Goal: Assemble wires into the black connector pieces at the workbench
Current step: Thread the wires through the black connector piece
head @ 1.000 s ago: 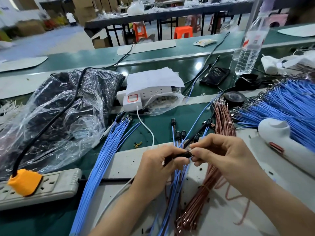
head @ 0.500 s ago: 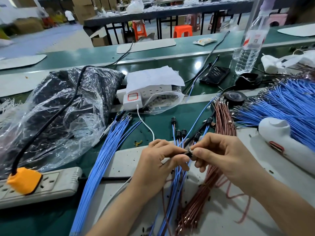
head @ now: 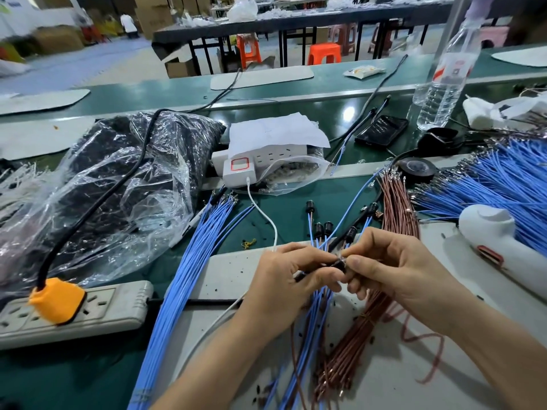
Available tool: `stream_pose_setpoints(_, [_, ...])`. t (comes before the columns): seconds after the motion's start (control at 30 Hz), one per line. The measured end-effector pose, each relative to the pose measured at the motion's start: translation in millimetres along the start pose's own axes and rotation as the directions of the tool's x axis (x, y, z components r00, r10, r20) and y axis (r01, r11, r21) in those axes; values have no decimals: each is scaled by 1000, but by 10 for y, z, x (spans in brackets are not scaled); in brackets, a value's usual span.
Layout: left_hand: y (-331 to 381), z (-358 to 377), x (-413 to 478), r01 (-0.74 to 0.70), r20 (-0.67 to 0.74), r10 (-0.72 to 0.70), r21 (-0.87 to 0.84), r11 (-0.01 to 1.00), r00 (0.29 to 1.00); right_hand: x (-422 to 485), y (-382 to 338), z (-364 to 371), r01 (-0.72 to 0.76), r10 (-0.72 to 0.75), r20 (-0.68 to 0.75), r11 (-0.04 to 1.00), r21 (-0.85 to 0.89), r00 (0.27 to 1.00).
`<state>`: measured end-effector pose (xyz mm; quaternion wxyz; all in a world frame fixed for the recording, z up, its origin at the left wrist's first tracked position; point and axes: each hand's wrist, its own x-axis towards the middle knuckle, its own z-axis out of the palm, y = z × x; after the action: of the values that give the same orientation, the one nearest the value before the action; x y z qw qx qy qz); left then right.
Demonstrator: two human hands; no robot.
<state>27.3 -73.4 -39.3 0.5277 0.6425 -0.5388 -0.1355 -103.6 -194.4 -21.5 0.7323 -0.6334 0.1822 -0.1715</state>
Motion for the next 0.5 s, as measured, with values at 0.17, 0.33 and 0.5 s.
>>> stream_pose_setpoints(0.17, [-42,34,-12,61,47,-57,-77,995,997,2,2,-52,-71,70,50,997,24,996])
stream_pose_setpoints(0.33, [-40,-33,11,73,72,-66,-106,992,995,-1,-7,22,-89,84,52,991,102,995])
stream_pose_setpoints(0.5, [-17,-28,18,27,55,-26,-19,999,998,-10,-18,76,86,-89,-75,995,-49,993])
